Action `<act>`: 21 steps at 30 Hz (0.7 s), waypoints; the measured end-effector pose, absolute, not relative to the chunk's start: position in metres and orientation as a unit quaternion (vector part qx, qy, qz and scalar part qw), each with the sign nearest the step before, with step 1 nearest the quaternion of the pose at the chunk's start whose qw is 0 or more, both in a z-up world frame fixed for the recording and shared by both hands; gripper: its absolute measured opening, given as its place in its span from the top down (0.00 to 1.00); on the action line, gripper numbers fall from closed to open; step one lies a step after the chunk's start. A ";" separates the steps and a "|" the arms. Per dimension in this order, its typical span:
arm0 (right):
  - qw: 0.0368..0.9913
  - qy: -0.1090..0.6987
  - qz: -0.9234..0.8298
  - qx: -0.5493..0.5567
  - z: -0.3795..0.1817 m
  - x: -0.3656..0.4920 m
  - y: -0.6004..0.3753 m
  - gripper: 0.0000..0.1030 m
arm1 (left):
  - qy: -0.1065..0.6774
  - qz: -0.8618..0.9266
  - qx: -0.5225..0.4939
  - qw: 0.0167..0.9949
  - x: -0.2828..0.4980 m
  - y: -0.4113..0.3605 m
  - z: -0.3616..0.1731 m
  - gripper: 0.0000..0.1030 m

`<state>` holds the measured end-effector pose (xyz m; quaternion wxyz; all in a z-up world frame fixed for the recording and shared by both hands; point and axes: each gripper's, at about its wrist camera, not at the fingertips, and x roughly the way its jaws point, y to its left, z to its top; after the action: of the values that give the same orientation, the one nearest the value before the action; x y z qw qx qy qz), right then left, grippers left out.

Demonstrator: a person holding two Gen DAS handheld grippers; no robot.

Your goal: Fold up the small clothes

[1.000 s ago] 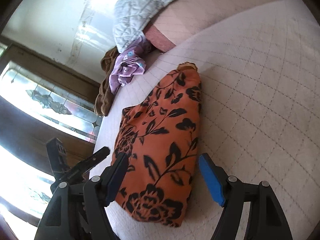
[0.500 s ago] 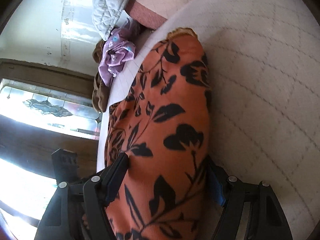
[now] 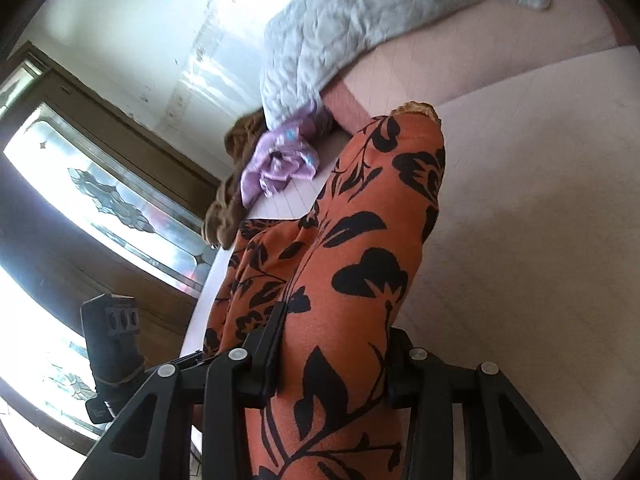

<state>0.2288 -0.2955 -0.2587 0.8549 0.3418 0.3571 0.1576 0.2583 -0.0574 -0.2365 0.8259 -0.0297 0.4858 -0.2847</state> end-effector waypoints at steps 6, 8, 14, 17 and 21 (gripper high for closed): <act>0.848 0.368 0.134 0.358 -0.258 0.181 -0.336 0.60 | 0.518 -0.294 0.011 0.803 0.207 -0.099 -0.250 0.63; 0.836 0.384 0.127 0.372 -0.274 0.168 -0.346 0.60 | 0.555 -0.284 0.041 0.781 0.196 -0.116 -0.275 0.60; 0.782 0.476 0.041 0.400 -0.334 0.154 -0.374 0.40 | 0.539 -0.239 0.048 0.806 0.173 -0.108 -0.272 0.52; 0.835 0.393 0.014 0.386 -0.294 0.120 -0.385 0.38 | 0.482 -0.222 0.062 0.845 0.138 -0.094 -0.246 0.50; 0.891 0.316 0.043 0.322 -0.248 0.084 -0.363 0.51 | 0.444 -0.193 0.118 0.867 0.109 -0.104 -0.248 0.47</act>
<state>0.0843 -0.3626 -0.2481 0.8914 0.3219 0.3161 0.0432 0.1095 -0.1036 -0.2483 0.8667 0.1182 0.4445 -0.1933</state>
